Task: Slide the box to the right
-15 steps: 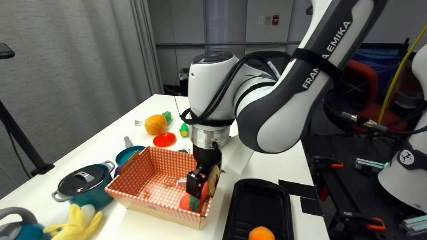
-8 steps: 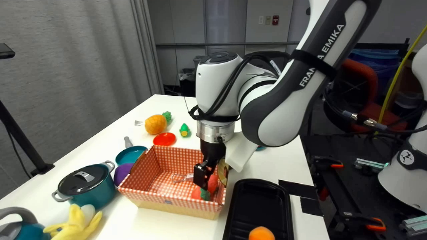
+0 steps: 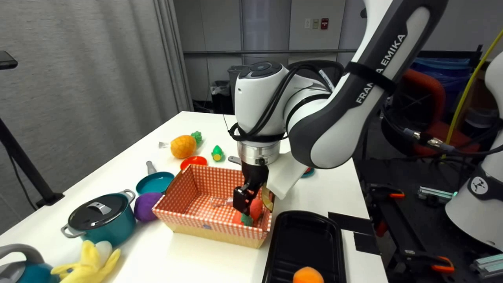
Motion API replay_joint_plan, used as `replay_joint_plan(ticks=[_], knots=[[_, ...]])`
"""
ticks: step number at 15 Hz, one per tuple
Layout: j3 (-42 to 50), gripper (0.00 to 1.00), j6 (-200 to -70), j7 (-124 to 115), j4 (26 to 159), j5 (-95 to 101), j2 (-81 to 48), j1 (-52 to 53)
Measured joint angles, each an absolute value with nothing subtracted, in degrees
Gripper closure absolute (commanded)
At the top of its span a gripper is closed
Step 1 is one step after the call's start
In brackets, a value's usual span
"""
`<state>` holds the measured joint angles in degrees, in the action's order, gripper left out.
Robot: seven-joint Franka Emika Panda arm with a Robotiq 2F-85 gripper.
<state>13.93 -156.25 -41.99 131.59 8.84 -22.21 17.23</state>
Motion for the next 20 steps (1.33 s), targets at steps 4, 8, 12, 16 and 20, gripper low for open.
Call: replay_joint_plan(ticks=[4,8,12,16,20], knots=[[14.9,0.0,-156.2,-46.4,134.5,10.3,-20.0,17.3],[18.0,0.0,-156.3,-57.0,138.0,19.4,-17.1,18.6],[20.5,0.0,-152.6,-70.6,141.7,32.7,-13.6,19.4],[17.7,0.0,-146.8,-77.8,143.8,39.2,-10.2,17.2],[12.8,0.0,-144.4,-78.8,145.5,39.8,-7.7,13.2]])
